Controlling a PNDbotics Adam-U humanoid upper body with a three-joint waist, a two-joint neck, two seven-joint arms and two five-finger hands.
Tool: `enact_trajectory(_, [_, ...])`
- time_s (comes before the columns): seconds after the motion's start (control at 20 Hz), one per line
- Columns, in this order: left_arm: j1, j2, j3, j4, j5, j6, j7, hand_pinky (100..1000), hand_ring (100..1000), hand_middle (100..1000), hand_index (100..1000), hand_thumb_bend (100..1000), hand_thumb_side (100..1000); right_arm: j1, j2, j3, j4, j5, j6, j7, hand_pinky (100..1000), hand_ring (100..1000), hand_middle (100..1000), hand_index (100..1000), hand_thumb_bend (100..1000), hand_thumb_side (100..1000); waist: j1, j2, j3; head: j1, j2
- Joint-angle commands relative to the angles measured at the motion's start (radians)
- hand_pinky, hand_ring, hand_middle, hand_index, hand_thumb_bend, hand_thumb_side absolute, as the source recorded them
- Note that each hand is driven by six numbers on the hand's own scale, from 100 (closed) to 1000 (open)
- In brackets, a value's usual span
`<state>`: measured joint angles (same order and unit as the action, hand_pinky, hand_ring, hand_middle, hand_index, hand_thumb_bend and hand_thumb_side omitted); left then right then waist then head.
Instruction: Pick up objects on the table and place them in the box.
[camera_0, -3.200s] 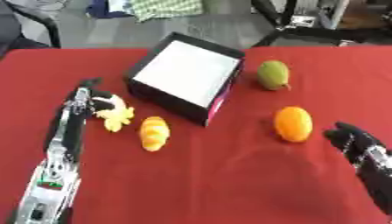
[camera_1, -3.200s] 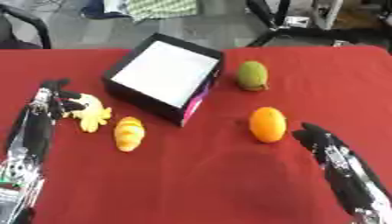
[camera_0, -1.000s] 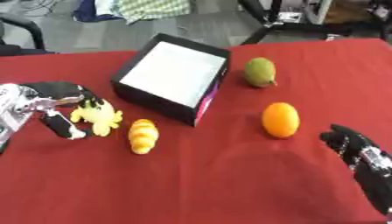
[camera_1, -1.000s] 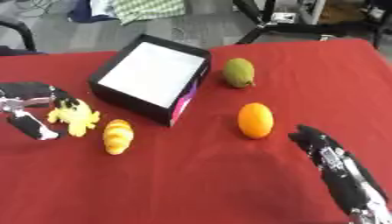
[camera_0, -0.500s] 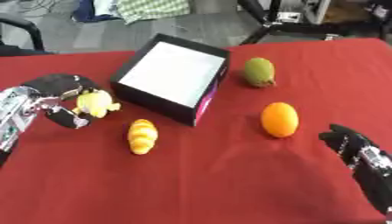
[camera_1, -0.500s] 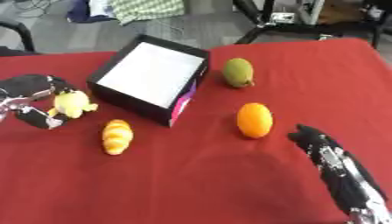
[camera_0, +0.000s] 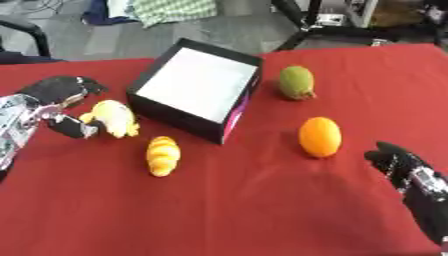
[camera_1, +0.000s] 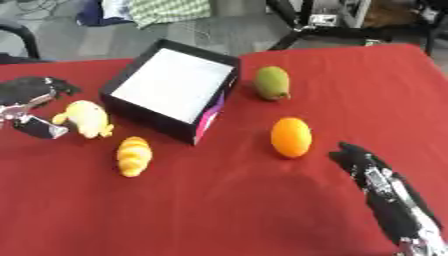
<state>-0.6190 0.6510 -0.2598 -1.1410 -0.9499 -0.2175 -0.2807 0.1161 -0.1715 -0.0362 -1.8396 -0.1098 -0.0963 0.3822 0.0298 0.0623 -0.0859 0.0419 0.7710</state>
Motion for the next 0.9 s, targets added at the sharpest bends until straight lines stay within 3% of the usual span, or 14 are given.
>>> enact_trajectory(0.05, [-0.018,0.037,0.016,-0.009,0.017,0.009,-0.005,777,694,736,923,278,277,-0.003,-0.01,-0.002,-0.01,0.001,0.002,-0.001,1000,908,759,892,100,830,0.008,-0.031,0.0,-0.002,-0.001])
enact_trajectory(0.55, [-0.044,0.003,-0.004,0.068,0.013,-0.055,-0.193,790,735,771,927,299,314,-0.003,-0.009,0.0,-0.01,0.0,0.002,0.001,1000,908,759,893,100,831,0.008,-0.032,-0.003,-0.002,-0.001])
enact_trajectory(0.75, [-0.051,-0.013,-0.005,0.088,0.012,-0.076,-0.236,789,732,767,924,283,283,-0.004,-0.008,0.0,-0.009,-0.001,0.003,0.002,1000,908,759,893,100,832,0.008,-0.031,-0.004,-0.002,-0.001])
enact_trajectory(0.9, [-0.051,-0.024,-0.007,0.096,0.0,-0.082,-0.228,779,707,738,903,245,203,-0.004,-0.007,0.0,-0.009,-0.001,0.003,0.002,1000,908,759,893,100,831,0.008,-0.031,-0.006,-0.003,-0.001])
